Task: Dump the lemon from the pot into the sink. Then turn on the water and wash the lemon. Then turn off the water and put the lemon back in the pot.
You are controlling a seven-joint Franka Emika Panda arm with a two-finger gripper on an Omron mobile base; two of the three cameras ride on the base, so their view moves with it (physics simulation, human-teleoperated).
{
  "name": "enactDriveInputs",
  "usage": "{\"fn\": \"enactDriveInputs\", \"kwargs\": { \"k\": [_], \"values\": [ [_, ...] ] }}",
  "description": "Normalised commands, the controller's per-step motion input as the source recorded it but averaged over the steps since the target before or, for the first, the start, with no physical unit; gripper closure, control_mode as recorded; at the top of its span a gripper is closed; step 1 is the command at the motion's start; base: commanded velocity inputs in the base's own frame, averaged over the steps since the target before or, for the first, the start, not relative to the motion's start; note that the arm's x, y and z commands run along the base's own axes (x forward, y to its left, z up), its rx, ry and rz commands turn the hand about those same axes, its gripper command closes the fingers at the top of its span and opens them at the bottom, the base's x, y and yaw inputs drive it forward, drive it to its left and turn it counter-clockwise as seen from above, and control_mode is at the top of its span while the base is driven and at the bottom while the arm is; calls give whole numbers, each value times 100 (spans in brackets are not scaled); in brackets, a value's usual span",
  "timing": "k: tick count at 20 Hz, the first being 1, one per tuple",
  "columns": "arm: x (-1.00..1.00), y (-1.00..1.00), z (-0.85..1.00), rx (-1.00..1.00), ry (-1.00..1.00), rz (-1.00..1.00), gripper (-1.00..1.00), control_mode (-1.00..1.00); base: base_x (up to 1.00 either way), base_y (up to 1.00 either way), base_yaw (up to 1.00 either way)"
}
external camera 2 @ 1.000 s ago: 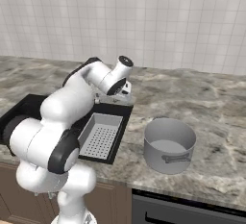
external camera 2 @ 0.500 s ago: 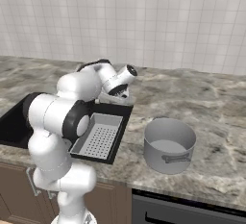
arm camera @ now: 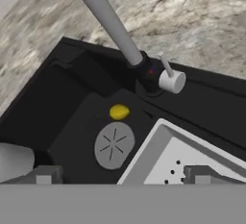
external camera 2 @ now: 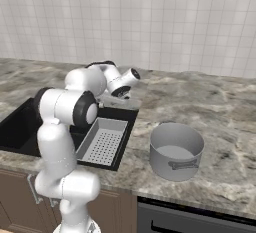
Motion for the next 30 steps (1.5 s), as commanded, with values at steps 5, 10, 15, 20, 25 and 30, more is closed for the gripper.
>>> {"fn": "enactDriveInputs", "kwargs": {
  "k": [5,10,15,20,25,30],
  "values": [
    [33,24,-34,2,-9,6,-100,-100,0,0,0],
    [34,20,-22,3,-9,1,-100,-100,0,0,0],
    [43,14,-22,2,-5,0,-100,-100,0,0,0],
    [65,6,-18,2,0,0,-100,-100,0,0,0],
    [60,3,-15,2,0,0,-100,-100,0,0,0],
    [34,3,-24,2,0,0,-100,-100,0,0,0]
  ]
}}
